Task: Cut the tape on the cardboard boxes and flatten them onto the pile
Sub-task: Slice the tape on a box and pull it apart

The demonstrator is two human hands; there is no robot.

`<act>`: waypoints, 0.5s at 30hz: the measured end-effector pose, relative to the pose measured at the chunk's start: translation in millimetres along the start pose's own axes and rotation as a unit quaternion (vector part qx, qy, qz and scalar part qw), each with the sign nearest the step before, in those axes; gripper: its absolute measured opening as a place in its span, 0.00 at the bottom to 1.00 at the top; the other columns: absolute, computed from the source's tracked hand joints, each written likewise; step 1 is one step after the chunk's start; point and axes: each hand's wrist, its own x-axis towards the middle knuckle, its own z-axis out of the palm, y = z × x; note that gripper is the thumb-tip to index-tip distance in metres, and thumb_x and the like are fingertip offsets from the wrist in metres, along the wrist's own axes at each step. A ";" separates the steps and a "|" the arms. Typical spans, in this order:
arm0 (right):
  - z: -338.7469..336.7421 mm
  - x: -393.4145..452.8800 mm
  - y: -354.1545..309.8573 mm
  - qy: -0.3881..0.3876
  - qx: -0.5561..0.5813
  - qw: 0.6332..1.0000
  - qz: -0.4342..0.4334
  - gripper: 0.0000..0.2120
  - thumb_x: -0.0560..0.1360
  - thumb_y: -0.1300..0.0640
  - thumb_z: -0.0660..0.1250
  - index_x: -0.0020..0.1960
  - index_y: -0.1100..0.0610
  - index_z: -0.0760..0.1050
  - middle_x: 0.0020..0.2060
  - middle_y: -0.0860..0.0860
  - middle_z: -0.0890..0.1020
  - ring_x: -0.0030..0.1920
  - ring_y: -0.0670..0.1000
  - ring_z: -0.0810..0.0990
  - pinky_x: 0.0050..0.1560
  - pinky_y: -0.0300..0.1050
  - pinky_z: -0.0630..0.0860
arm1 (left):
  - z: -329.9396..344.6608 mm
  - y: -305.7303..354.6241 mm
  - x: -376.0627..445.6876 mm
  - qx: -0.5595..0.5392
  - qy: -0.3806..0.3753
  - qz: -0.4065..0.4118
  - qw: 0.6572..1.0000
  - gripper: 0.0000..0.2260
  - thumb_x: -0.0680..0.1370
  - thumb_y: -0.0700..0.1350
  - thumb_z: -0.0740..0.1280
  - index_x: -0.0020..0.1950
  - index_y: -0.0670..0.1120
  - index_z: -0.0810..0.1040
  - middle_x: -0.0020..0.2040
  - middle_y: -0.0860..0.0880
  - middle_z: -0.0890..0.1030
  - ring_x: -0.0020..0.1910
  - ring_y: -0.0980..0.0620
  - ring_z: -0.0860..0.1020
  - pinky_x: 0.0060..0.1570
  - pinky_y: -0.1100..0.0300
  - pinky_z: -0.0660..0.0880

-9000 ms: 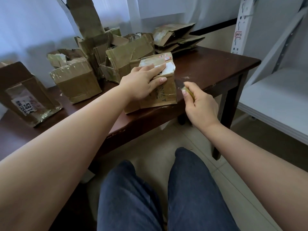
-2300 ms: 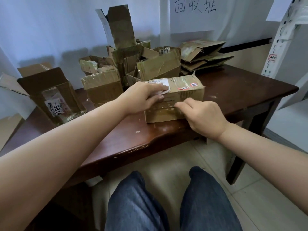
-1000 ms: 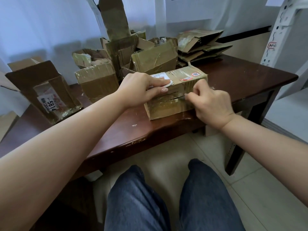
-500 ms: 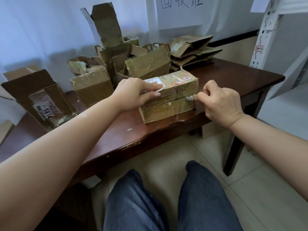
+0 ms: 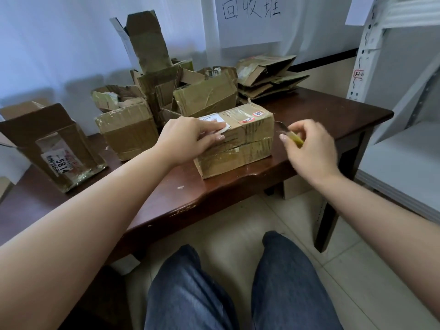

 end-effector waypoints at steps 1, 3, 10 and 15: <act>7.3 -3.6 -5.4 -0.021 0.069 0.996 0.041 0.08 0.76 0.51 0.67 0.46 0.56 0.76 0.42 0.49 0.80 0.40 0.48 0.77 0.42 0.43 0.71 | 0.2 -0.3 -0.2 -0.001 0.000 -0.004 1.000 0.17 0.79 0.60 0.62 0.67 0.62 0.74 0.55 0.53 0.83 0.56 0.47 0.79 0.50 0.55 0.74; 20.4 -11.1 -14.0 -0.072 0.252 0.951 0.164 0.11 0.78 0.52 0.65 0.41 0.57 0.78 0.36 0.52 0.84 0.27 0.43 0.73 0.34 0.42 0.70 | 1.1 -1.1 -0.2 0.002 0.001 -0.006 1.000 0.17 0.79 0.60 0.62 0.67 0.62 0.74 0.59 0.53 0.82 0.59 0.47 0.78 0.52 0.53 0.74; 37.4 -18.2 -34.8 -0.118 0.495 0.778 0.368 0.09 0.76 0.61 0.66 0.53 0.65 0.76 0.43 0.58 0.85 0.19 0.42 0.62 0.17 0.33 0.59 | 1.4 -1.8 0.8 0.007 0.002 0.000 1.000 0.17 0.79 0.60 0.60 0.67 0.63 0.73 0.63 0.54 0.80 0.63 0.49 0.76 0.54 0.53 0.74; 39.9 -17.9 -36.1 -0.100 0.419 0.846 0.314 0.04 0.74 0.62 0.68 0.49 0.60 0.80 0.41 0.53 0.83 0.24 0.43 0.69 0.24 0.35 0.66 | 5.0 -3.9 0.6 0.016 0.008 0.010 1.000 0.18 0.79 0.63 0.58 0.68 0.63 0.72 0.62 0.54 0.80 0.62 0.49 0.77 0.53 0.51 0.75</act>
